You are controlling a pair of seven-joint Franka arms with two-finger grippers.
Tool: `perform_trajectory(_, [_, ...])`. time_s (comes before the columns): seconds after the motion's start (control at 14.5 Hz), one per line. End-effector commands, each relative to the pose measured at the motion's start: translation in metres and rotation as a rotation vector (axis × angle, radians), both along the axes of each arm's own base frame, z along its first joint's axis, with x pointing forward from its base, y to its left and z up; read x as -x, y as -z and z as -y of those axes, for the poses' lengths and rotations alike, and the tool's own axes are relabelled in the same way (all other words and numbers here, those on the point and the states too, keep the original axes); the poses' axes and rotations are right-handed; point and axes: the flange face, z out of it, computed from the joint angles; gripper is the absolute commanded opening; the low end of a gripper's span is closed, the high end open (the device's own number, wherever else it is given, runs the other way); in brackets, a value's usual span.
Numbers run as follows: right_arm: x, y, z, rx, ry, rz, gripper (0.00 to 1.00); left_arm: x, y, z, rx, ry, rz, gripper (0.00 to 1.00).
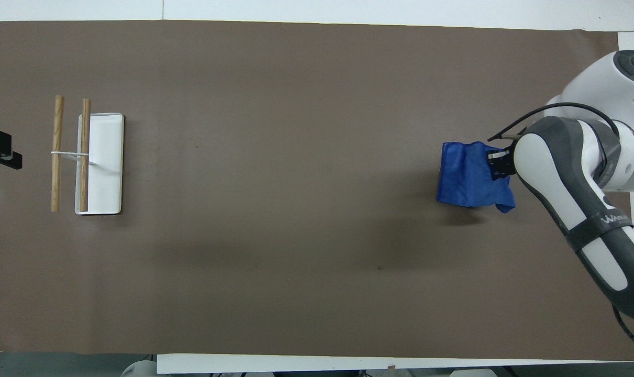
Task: Right arm passes towel to left arm to hang
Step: 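Lift the towel with the right gripper while the left gripper reaches forward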
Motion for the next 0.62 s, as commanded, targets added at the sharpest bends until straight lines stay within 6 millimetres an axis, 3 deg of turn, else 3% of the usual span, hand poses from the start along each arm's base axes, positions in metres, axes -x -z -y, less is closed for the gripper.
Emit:
perform_trajectory(0.0, [0.006, -0.037, -0.082, -0.054, 0.214, -0.081, 0.0, 0.008, 0.004, 0.008, -0.021, -0.199, 0.002, 1.0])
perform_trajectory(0.21, [0.007, -0.08, -0.17, -0.153, 0.426, -0.091, 0.0, 0.017, 0.022, 0.047, -0.002, -0.537, 0.036, 1.0])
perform_trajectory(0.42, [0.011, -0.107, -0.239, -0.311, 0.666, -0.101, 0.0, 0.029, 0.047, 0.093, 0.001, -0.874, 0.024, 1.0])
perform_trajectory(0.55, [0.013, -0.116, -0.273, -0.364, 0.796, -0.093, 0.0, 0.031, 0.061, 0.111, 0.005, -1.132, -0.009, 1.0])
